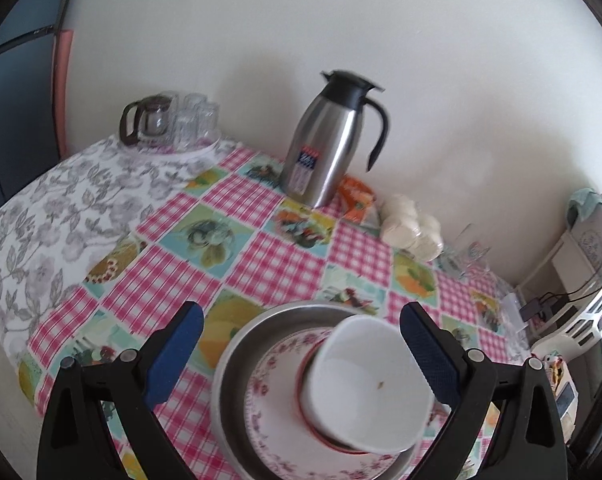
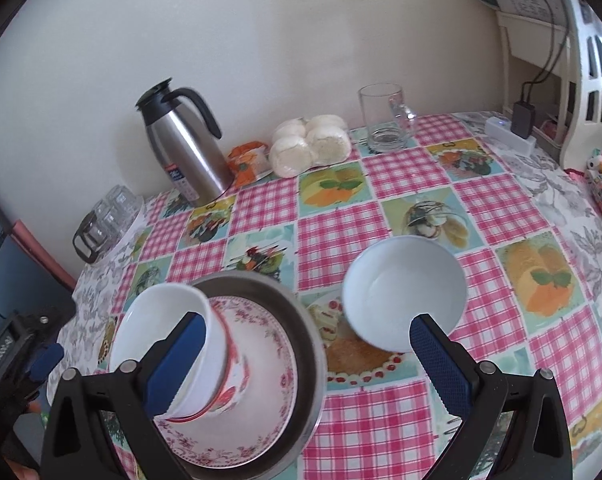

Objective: Organize plates and bowls
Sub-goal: 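Move both grippers to the white round bowl on the tablecloth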

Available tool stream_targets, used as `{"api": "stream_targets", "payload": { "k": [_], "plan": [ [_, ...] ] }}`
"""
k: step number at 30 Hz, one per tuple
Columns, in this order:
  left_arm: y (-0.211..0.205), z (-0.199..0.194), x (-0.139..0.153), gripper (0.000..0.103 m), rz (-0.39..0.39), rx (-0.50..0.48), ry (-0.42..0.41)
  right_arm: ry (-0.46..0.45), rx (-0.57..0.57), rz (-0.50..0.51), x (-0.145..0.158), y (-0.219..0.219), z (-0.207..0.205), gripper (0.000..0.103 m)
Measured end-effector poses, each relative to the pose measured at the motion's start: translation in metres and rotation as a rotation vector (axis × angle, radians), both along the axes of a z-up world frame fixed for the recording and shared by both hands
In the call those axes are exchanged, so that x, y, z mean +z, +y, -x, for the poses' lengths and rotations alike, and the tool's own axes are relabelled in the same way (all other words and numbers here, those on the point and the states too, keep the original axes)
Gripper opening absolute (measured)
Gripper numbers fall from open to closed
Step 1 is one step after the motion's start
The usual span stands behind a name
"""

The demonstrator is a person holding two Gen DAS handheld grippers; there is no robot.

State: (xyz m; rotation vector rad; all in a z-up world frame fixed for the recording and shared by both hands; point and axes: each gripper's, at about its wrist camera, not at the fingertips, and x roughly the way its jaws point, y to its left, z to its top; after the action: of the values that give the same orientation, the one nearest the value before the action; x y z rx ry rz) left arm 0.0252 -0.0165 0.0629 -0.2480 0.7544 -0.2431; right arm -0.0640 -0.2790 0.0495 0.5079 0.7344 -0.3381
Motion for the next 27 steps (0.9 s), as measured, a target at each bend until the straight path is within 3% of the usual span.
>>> {"api": "stream_targets", "payload": {
  "k": [4,10,19,27],
  "plan": [
    [-0.017,0.009,0.012,0.099,0.017,-0.062,-0.059,-0.031,-0.062,-0.034,0.002,-0.026,0.014,0.103],
    [-0.047,0.021,0.020,0.099,0.075,-0.175,-0.083,-0.035,-0.174,-0.090,-0.003,-0.069,0.039,0.103],
    [-0.115,0.044,0.017,0.099,0.079,-0.364,-0.031,-0.016,-0.297,-0.148,-0.020,-0.121,0.074,0.103],
    [-0.164,0.058,-0.011,0.099,0.104,-0.475,0.108,-0.003,-0.365,-0.171,-0.032,-0.149,0.094,0.103]
  ]
}}
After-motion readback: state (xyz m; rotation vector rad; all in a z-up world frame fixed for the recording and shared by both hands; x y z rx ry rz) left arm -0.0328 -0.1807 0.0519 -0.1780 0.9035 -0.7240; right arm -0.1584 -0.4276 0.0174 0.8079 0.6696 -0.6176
